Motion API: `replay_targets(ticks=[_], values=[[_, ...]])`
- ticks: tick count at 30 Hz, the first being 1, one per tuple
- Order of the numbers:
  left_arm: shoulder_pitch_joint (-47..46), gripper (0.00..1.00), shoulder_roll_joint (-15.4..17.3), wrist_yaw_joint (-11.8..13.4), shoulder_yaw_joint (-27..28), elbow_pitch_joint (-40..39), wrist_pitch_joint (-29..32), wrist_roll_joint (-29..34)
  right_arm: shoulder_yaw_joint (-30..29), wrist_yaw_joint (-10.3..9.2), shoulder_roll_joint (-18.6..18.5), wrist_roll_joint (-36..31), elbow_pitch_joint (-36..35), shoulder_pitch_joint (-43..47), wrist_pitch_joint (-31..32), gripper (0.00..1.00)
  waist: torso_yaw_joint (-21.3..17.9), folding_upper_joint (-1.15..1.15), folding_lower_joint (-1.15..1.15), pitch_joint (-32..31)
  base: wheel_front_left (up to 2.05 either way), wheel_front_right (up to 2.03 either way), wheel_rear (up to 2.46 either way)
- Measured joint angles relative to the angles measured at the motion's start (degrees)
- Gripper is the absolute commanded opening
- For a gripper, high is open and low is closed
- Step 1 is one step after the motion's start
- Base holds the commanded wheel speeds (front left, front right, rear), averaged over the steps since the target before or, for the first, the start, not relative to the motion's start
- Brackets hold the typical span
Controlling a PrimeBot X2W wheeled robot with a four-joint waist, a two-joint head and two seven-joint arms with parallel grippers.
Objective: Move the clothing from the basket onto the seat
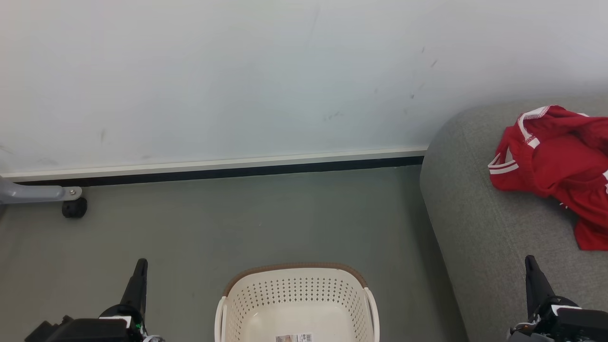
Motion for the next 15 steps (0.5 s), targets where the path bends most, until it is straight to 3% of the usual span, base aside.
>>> replay_targets(ticks=[15], values=[[0.00, 0.00, 0.00, 0.00, 0.00, -0.01, 0.00, 0.00, 0.00, 0.00, 0.00, 0.00, -0.01, 0.00, 0.00, 0.00, 0.00, 0.00, 0.00, 0.00, 0.00, 0.00, 0.00]])
